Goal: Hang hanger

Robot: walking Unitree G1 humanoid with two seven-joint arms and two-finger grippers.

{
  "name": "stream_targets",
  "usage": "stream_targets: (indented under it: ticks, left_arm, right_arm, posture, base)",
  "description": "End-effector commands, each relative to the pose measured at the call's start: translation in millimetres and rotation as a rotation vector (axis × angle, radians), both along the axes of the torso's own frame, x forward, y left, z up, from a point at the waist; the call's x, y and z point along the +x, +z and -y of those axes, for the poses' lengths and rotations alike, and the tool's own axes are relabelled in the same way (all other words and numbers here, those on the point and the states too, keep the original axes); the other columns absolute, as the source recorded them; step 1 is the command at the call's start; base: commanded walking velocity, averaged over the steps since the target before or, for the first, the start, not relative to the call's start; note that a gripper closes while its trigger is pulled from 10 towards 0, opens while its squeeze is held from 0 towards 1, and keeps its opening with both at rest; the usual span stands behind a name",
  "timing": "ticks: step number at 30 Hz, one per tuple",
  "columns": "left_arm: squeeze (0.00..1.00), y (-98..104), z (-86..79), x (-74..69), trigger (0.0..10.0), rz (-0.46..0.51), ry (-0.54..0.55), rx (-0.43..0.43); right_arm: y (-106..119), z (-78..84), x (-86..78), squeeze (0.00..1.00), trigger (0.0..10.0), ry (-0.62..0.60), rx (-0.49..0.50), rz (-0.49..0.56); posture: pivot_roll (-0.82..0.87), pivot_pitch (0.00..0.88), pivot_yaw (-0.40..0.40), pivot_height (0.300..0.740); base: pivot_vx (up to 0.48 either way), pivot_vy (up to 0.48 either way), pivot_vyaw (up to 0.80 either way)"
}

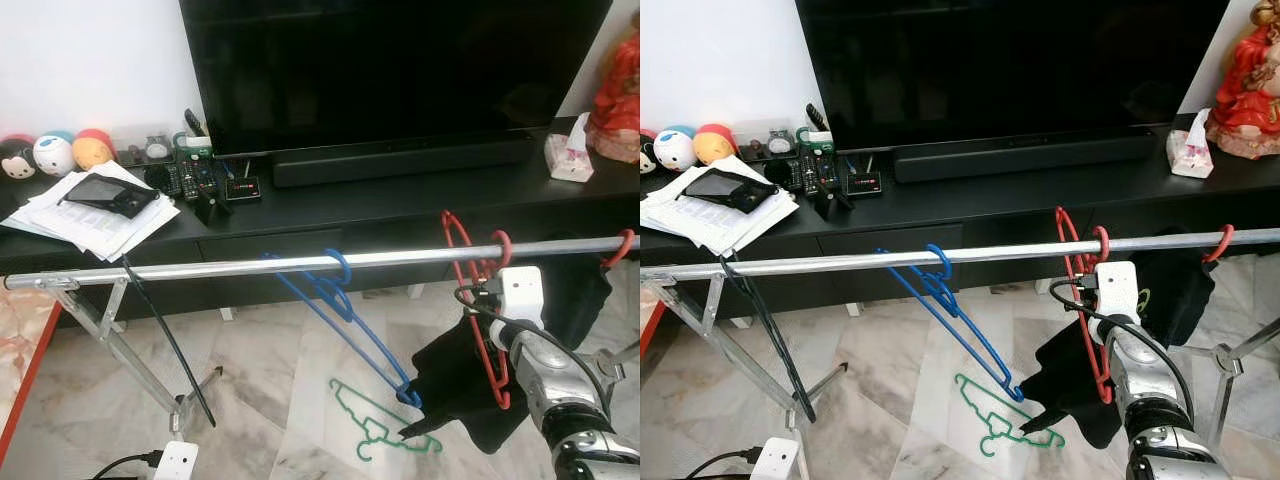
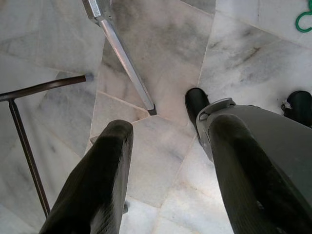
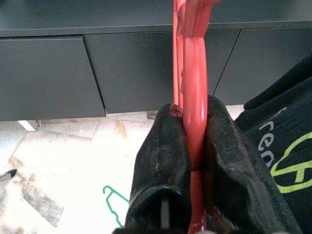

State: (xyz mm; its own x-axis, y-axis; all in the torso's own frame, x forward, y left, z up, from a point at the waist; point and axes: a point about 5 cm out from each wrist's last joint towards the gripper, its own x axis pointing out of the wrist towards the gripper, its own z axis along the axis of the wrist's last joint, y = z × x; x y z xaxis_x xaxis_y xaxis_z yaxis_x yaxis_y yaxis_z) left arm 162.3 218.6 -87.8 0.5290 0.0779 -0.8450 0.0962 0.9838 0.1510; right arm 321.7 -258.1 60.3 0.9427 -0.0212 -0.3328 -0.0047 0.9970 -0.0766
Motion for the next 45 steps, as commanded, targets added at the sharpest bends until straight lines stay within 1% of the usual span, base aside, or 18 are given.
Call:
stream_targets:
  ticks: [1,3,4,5,6,7,19,22,23,27,31,32,35,36,38,41,44,45]
  left_arm:
    - [0.00,-2.5,-1.7,-6.3,10.0,-0.033,-0.017,0.008]
    - [0.00,-2.5,-1.7,-6.4,10.0,-0.033,-0.017,0.009]
    - [0.00,-2.6,-1.7,-6.4,10.0,-0.033,-0.018,0.009]
    - [0.00,-2.5,-1.7,-6.3,10.0,-0.033,-0.018,0.009]
    - [0.00,-2.5,-1.8,-6.3,10.0,-0.033,-0.018,0.010]
    - [0.00,-2.5,-1.8,-6.3,10.0,-0.033,-0.018,0.010]
    - [0.00,-2.3,-2.2,-6.1,10.0,-0.033,-0.020,0.013]
    - [0.00,-2.3,-2.2,-6.0,10.0,-0.032,-0.020,0.014]
    - [0.00,-2.3,-2.3,-6.0,10.0,-0.031,-0.020,0.015]
    - [0.00,-2.3,-2.3,-6.0,10.0,-0.030,-0.020,0.016]
    - [0.00,-2.2,-2.3,-6.0,10.0,-0.030,-0.022,0.015]
    - [0.00,-2.2,-2.4,-5.9,10.0,-0.029,-0.022,0.014]
    - [0.00,-2.1,-2.5,-5.8,10.0,-0.029,-0.022,0.014]
    - [0.00,-2.0,-2.7,-5.7,10.0,-0.029,-0.022,0.013]
    - [0.00,-2.0,-2.7,-5.7,10.0,-0.029,-0.022,0.013]
    - [0.00,-1.9,-2.9,-5.6,10.0,-0.029,-0.024,0.013]
    - [0.00,-1.7,-3.0,-5.3,10.0,-0.028,-0.028,0.015]
    - [0.00,-1.7,-3.1,-5.3,10.0,-0.027,-0.028,0.015]
  right_arm:
    - [1.1,0.8,1.6,0.00,10.0,0.002,0.001,-0.011]
    - [1.2,1.4,1.2,0.00,10.0,-0.001,0.004,-0.009]
    - [1.3,2.0,0.9,0.22,10.0,-0.004,0.004,-0.005]
    - [1.3,2.1,0.9,0.64,10.0,-0.006,0.007,-0.003]
    - [1.3,2.2,0.9,0.64,10.0,-0.008,0.011,-0.001]
    - [1.2,2.3,0.6,1.00,10.0,-0.009,0.012,0.002]
    - [-1.4,1.7,-3.5,1.00,10.0,-0.007,0.019,0.017]
    - [0.1,2.3,-3.8,1.00,10.0,-0.015,0.018,0.042]
    - [1.9,4.3,-4.9,1.00,10.0,-0.032,0.012,0.073]
    - [5.5,8.9,-8.5,1.00,10.0,-0.063,0.021,0.135]
    - [5.8,10.4,-17.4,1.00,10.0,-0.072,0.029,0.193]
    - [5.9,11.6,-23.6,1.00,10.0,-0.080,0.037,0.227]
    - [6.7,13.5,-30.9,1.00,10.0,-0.094,0.043,0.265]
    - [7.9,14.7,-37.4,1.00,10.0,-0.104,0.044,0.297]
    - [8.2,14.9,-39.0,1.00,10.0,-0.105,0.044,0.305]
    - [9.1,17.2,-47.6,1.00,10.0,-0.126,0.047,0.335]
    - [9.0,14.1,-59.2,1.00,10.0,-0.120,0.044,0.353]
    - [8.9,13.7,-60.2,1.00,10.0,-0.119,0.044,0.355]
  posture:
    - [-0.08,0.022,-0.009,0.740]
    - [-0.08,0.023,-0.009,0.740]
    - [-0.08,0.023,-0.009,0.740]
    - [-0.09,0.024,-0.010,0.740]
    - [-0.09,0.024,-0.010,0.740]
    - [-0.09,0.024,-0.010,0.740]
    - [-0.09,0.028,-0.009,0.740]
    - [-0.09,0.028,-0.009,0.740]
    - [-0.09,0.028,-0.009,0.740]
    - [-0.09,0.030,-0.009,0.740]
    - [-0.09,0.030,-0.009,0.740]
    - [-0.09,0.032,-0.009,0.740]
    - [-0.09,0.033,-0.008,0.740]
    - [-0.09,0.033,-0.009,0.740]
    - [-0.09,0.033,-0.009,0.740]
    - [-0.10,0.034,-0.009,0.740]
    - [-0.10,0.035,-0.009,0.740]
    - [-0.10,0.035,-0.009,0.740]
  base:
    - [0.000,0.000,0.00]
    - [0.000,0.000,0.00]
    - [0.000,0.000,0.00]
    - [0.000,0.000,0.00]
    - [0.000,0.000,0.00]
    - [0.000,0.000,0.00]
    - [0.000,0.000,0.00]
    - [0.000,0.000,0.00]
    - [0.000,0.000,0.00]
    - [0.000,0.000,0.00]
    - [0.000,0.000,0.00]
    - [0.000,0.000,0.00]
    - [0.000,0.000,0.00]
    - [0.000,0.000,0.00]
    - [0.000,0.000,0.00]
    - [0.000,0.000,0.00]
    - [0.000,0.000,0.00]
    - [0.000,0.000,0.00]
